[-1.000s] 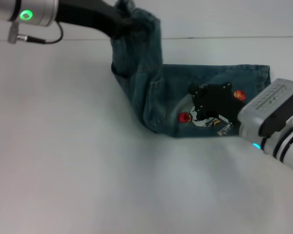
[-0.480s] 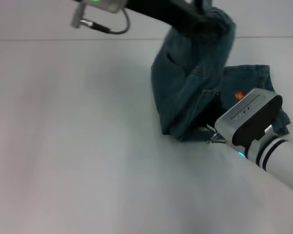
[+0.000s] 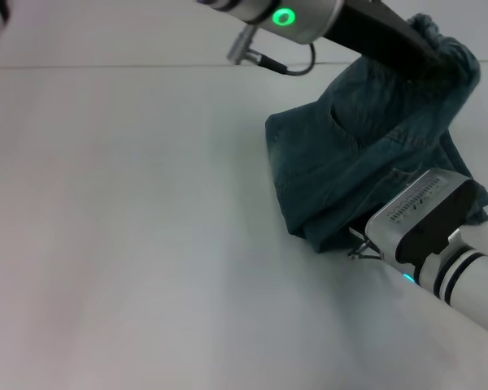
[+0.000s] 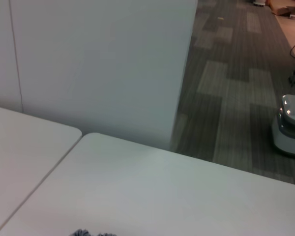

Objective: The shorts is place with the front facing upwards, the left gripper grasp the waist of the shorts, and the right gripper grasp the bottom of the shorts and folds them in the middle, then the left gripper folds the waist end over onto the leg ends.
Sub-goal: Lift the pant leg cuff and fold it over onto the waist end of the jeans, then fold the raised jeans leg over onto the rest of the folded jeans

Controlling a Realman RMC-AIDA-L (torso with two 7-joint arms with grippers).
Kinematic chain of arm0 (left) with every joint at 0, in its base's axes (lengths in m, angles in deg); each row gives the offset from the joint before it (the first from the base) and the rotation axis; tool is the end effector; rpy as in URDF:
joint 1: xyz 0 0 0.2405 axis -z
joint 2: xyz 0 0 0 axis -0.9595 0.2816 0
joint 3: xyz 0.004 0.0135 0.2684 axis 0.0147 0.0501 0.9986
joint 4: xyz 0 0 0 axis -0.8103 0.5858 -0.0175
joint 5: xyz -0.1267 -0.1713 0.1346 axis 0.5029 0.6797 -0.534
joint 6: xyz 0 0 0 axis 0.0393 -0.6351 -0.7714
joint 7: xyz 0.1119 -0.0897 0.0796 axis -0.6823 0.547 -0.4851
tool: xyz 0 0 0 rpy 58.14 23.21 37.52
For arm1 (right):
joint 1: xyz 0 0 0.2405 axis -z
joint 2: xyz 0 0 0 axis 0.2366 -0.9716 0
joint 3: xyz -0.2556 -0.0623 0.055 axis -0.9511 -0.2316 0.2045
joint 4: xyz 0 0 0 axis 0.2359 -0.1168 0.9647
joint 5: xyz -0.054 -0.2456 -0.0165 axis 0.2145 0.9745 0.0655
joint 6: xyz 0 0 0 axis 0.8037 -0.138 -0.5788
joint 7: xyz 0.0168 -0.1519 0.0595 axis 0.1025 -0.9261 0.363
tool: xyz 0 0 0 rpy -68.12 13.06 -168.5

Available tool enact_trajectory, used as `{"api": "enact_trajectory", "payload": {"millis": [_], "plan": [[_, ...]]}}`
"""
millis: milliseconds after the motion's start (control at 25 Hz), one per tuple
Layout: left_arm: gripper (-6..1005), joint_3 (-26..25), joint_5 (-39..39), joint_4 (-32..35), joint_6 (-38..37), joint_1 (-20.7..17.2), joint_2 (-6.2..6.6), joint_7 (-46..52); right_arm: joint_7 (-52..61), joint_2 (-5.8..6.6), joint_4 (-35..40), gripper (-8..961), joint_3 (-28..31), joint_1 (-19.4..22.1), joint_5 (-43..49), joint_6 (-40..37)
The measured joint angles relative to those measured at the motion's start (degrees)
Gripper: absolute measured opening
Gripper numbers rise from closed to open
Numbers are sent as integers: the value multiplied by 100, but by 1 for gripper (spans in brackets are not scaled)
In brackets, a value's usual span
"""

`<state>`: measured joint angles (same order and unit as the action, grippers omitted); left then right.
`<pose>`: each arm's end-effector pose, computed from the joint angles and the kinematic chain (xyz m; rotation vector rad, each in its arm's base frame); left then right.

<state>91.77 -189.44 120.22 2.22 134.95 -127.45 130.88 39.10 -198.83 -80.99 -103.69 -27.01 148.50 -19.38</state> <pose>0.0397 0.4499 -0.0864 -2.9355 -0.3581 -0.3344 0.3033 0.3727 -0.1747 -2.2265 0.4240 0.4045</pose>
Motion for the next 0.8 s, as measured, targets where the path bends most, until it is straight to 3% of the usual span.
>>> {"api": "enact_trajectory", "payload": {"millis": [400,560,800], "plan": [[63,674,133,-387,1110,19,-7,-45,513,72,83,-1,-50,337,483,-326],[68,714,133,-456,1245,19,4,-58,823,110,386,-1,-115,863,846,-1074],[76,719,119,-484,1304,-12,9,-117,2059,112,1661,-1,-315,1947,1325,-2274]]}}
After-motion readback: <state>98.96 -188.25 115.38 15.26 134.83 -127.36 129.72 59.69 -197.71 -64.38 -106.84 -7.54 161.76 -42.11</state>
